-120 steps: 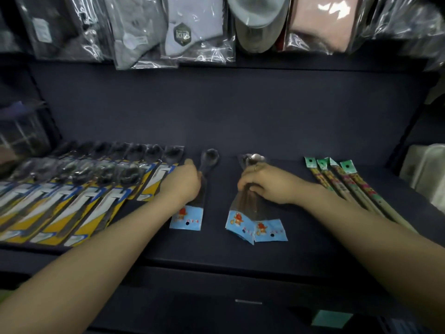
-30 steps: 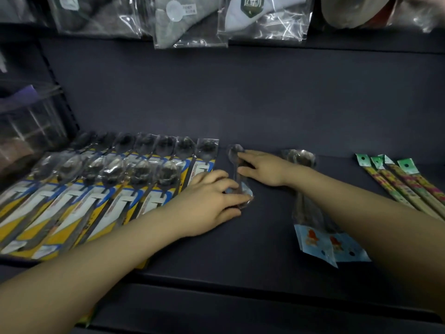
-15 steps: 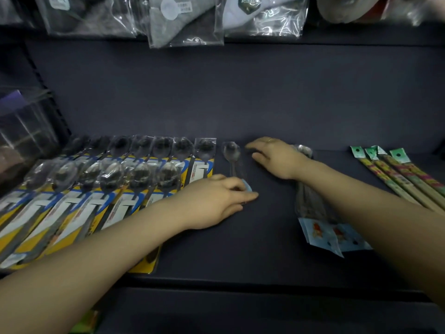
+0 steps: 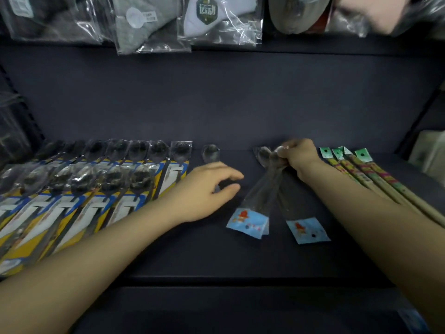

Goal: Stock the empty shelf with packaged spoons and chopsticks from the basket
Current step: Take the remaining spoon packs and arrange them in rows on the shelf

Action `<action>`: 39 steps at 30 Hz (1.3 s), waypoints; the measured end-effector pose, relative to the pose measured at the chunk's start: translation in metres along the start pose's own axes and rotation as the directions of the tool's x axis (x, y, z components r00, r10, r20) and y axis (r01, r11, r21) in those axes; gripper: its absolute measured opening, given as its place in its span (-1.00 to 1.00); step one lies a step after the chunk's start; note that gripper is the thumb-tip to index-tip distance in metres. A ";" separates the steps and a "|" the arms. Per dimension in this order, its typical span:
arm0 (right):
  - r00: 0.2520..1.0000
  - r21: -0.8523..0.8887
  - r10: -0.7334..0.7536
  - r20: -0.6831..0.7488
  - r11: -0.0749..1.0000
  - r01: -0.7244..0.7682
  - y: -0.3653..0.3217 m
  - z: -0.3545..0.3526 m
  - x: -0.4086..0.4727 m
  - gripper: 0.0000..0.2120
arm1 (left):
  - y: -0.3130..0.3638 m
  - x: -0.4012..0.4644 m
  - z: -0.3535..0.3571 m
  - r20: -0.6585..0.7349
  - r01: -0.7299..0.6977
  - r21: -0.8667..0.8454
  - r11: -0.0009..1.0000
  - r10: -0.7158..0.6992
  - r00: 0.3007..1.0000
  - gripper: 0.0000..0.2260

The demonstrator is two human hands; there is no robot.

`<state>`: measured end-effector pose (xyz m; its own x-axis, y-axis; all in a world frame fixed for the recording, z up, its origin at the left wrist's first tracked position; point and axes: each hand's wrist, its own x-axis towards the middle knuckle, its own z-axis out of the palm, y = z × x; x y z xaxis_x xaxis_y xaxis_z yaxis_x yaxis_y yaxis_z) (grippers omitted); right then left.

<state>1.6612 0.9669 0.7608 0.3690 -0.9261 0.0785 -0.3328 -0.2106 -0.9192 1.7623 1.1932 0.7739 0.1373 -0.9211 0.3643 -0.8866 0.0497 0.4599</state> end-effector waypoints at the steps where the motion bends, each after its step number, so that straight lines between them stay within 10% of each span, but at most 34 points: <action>1: 1.000 0.105 -0.004 0.024 0.995 0.001 -0.003 -0.003 0.000 -0.86 | 0.007 0.003 0.004 0.016 0.063 -0.032 0.998 -0.062 0.998 -0.70; 5: 0.985 0.311 -0.090 0.145 0.949 0.041 -0.017 -0.013 -0.006 -0.79 | 0.025 0.008 0.018 0.128 0.289 -0.253 0.923 -0.264 0.956 -0.58; 9: 0.952 0.364 -0.177 0.250 0.928 0.077 -0.029 -0.009 -0.012 -0.84 | 0.038 -0.001 0.019 0.190 0.332 -0.689 0.645 -0.281 0.941 -0.56; 14: 0.952 0.337 -0.149 0.267 0.940 0.052 -0.043 0.017 -0.017 -0.87 | 0.053 -0.012 0.014 0.286 0.391 -0.827 0.405 -0.296 0.911 -0.64; 19: 0.964 0.307 -0.128 0.234 0.950 0.051 -0.043 0.043 -0.016 -0.91 | 0.051 -0.017 0.017 0.250 0.415 -0.805 0.424 -0.392 0.886 -0.82; 25: 0.877 0.136 -0.039 0.479 0.990 -0.030 -0.040 0.017 -0.052 -0.47 | 0.039 -0.012 0.016 0.213 0.413 -0.774 0.480 -0.418 0.883 -0.78; 31: 0.694 0.131 0.004 0.720 0.981 -0.141 -0.036 -0.022 -0.106 -0.89 | 0.034 -0.006 0.012 0.190 0.366 -0.797 0.480 -0.376 0.907 -0.78; 39: 0.747 0.279 0.157 0.646 0.863 -0.422 -0.040 -0.008 -0.102 -0.86 | 0.023 -0.004 0.008 0.168 0.483 -0.700 0.526 -0.536 0.828 -0.88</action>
<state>1.6301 1.0669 0.7924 0.7836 -0.5232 -0.3350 -0.2012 0.2965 -0.9336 1.7377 1.1948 0.7766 0.5145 -0.8537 -0.0808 -0.0910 -0.1481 0.9848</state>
